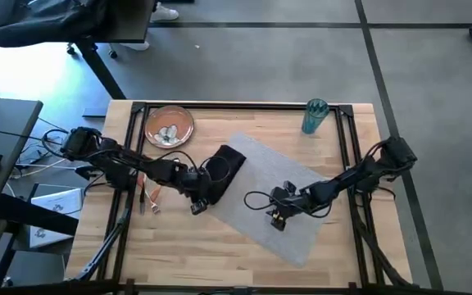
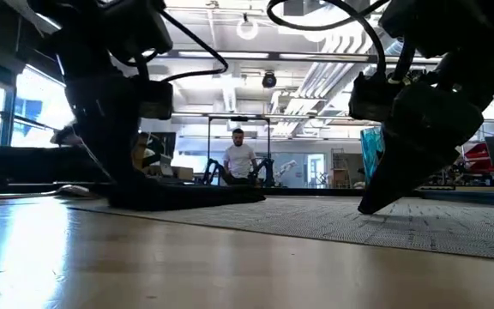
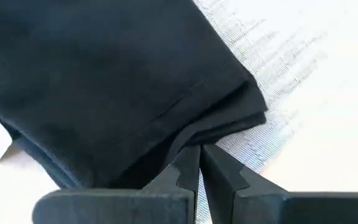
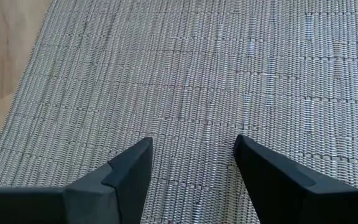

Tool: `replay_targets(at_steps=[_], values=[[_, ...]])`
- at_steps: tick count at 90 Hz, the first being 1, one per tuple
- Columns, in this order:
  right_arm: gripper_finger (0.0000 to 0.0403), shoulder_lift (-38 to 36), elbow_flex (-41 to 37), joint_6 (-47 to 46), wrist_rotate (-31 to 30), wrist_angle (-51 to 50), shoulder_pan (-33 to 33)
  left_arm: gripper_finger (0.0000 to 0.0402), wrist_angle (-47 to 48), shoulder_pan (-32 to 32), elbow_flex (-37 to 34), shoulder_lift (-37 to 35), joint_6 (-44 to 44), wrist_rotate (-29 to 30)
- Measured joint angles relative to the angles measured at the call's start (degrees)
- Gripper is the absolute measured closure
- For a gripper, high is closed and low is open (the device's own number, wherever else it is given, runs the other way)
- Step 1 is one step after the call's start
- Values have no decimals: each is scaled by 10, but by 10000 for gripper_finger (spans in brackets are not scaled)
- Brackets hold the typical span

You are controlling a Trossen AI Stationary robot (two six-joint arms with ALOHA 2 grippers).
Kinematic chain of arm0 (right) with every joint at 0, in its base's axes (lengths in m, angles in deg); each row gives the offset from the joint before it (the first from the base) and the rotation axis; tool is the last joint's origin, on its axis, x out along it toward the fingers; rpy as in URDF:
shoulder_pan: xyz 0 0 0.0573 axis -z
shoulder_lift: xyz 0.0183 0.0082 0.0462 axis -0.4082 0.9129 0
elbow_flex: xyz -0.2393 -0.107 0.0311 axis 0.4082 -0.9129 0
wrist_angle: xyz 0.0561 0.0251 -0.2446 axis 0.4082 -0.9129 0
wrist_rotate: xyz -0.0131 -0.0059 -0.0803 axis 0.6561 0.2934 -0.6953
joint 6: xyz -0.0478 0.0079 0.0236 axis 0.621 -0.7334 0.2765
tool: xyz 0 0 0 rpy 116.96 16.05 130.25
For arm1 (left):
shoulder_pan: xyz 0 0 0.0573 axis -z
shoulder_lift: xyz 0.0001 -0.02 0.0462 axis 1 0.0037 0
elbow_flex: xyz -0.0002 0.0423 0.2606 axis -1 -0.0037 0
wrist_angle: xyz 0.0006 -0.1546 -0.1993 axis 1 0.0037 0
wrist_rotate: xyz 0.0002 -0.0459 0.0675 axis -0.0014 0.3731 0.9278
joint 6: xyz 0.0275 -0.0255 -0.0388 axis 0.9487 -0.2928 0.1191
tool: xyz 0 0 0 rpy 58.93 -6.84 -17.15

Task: Set table place
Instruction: Put the black table napkin on the gray table mat, then put the orange fork on the top of the black table napkin

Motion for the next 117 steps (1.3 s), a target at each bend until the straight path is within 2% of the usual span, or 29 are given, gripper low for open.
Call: replay_targets(at_steps=[5,16,24,32,39,48,59,73,91,100,117], values=[[187,0,0,0,0,0,0,402,-1,0,3,0,-6,-12],[187,-12,-1,-19,23,-7,1,402,22,19,19,-4,-22,-75],[187,-37,-2,-43,45,-18,-2,402,39,41,40,-16,-29,-89],[187,-72,-2,-71,49,-42,-8,402,62,57,67,-32,-24,-64],[187,-103,-2,-104,49,-98,-16,402,82,64,78,-42,-24,-26],[187,-134,-1,-138,42,-184,-23,402,115,65,77,-41,-7,-14],[187,-139,-1,-181,27,-267,-25,402,125,67,50,-22,-4,-6],[187,-111,-1,-212,22,-293,-25,402,79,78,6,2,-18,12],[187,-48,10,-170,15,-274,-20,402,59,93,-7,18,-50,14],[187,-45,17,-144,11,-282,-8,402,58,122,-7,16,-87,8],[187,-46,28,-32,0,-288,33,402,57,182,-8,16,-176,-21]])
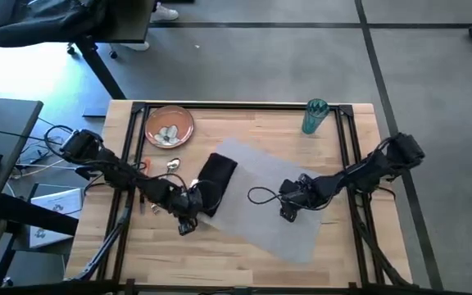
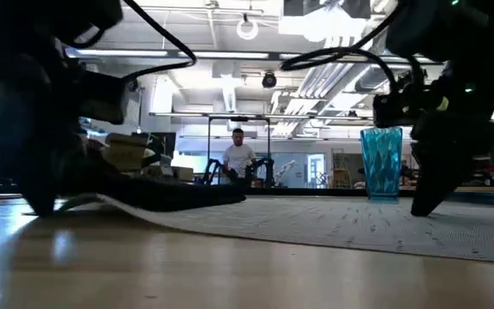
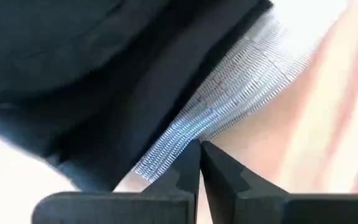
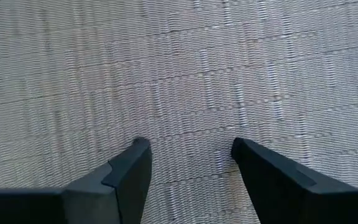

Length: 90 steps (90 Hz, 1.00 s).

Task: Set table place
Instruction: Put the orange fork on the top of the black table napkin

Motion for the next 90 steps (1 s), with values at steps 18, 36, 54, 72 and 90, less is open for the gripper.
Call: replay_targets(at_steps=[18,36,54,72,90], values=[[187,1,0,95,-3,23,43,402,-18,72,-2,2,-92,11],[187,2,-1,215,-5,70,79,402,-50,123,-3,2,-162,40],[187,-2,-1,313,-4,78,104,402,-61,166,6,3,-213,51],[187,-41,42,277,-3,3,107,402,134,179,106,-19,-214,84],[187,-76,69,199,14,6,91,402,355,167,191,-68,-215,175]])
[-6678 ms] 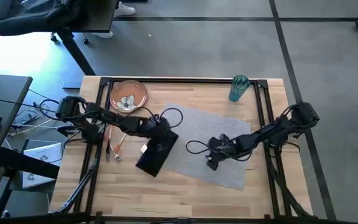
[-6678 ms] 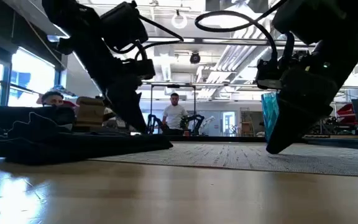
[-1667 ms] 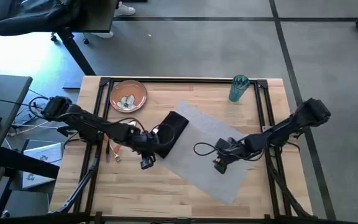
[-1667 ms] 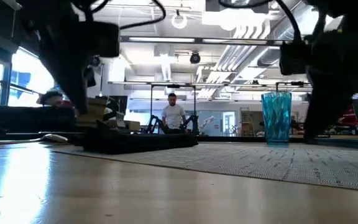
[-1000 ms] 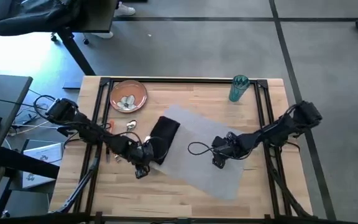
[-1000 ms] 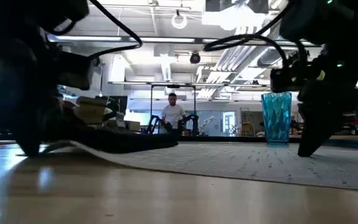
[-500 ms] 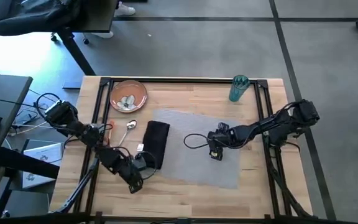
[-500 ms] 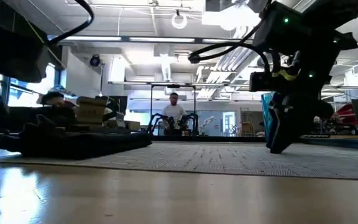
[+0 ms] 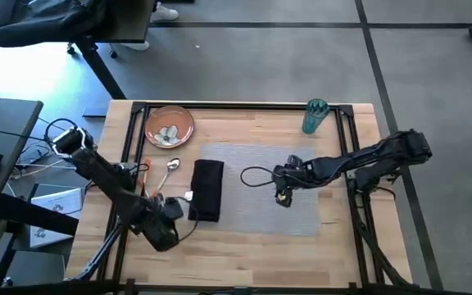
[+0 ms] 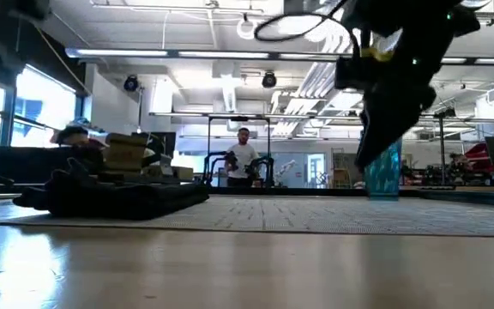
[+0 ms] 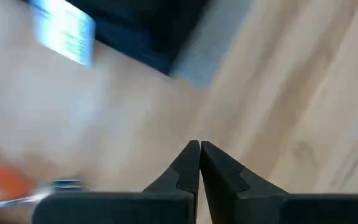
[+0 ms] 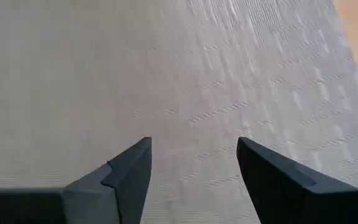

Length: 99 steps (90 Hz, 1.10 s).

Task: Set table place
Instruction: Put the orange fork on the top of the black table napkin

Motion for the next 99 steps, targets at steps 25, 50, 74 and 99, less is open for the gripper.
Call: replay_targets(at_steps=[25,50,74,99], values=[[187,20,-13,-44,34,56,-4,353,146,-48,-44,-119,-65,-33],[187,63,-13,-45,36,112,-16,253,32,-87,-179,-162,-15,-157],[187,76,-13,-47,37,133,-23,239,-67,-82,-215,-112,16,-182],[187,76,-13,-48,36,136,-23,245,-69,-51,-215,-29,9,-160]])
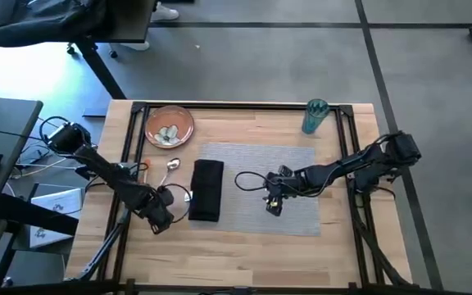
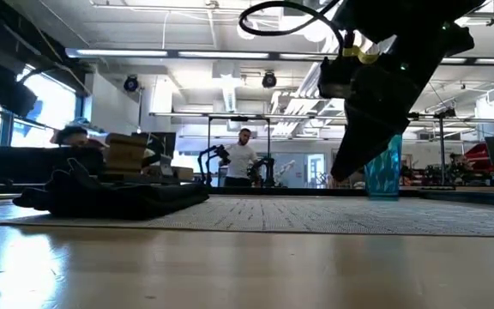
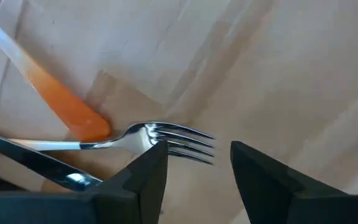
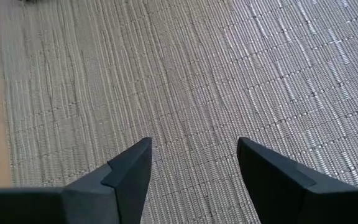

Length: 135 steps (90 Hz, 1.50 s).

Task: Set table place
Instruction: Put the orange fork on the top of the black table napkin

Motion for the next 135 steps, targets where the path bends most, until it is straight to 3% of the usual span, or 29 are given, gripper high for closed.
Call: replay_targets(at_steps=[27,36,52,78,100,112,135], values=[[187,0,0,1,-4,-2,0,252,1,4,4,60,-27,26],[187,0,0,1,-9,-3,0,284,0,4,5,70,-28,25],[187,0,0,2,-10,-4,0,382,16,4,11,74,-21,43],[187,0,17,7,-2,-8,0,400,119,3,136,76,36,64],[187,0,67,38,23,-35,0,400,128,11,269,75,158,49],[187,0,95,74,30,-30,0,400,129,19,334,74,273,42],[187,0,105,144,65,126,0,400,165,12,429,74,484,48]])
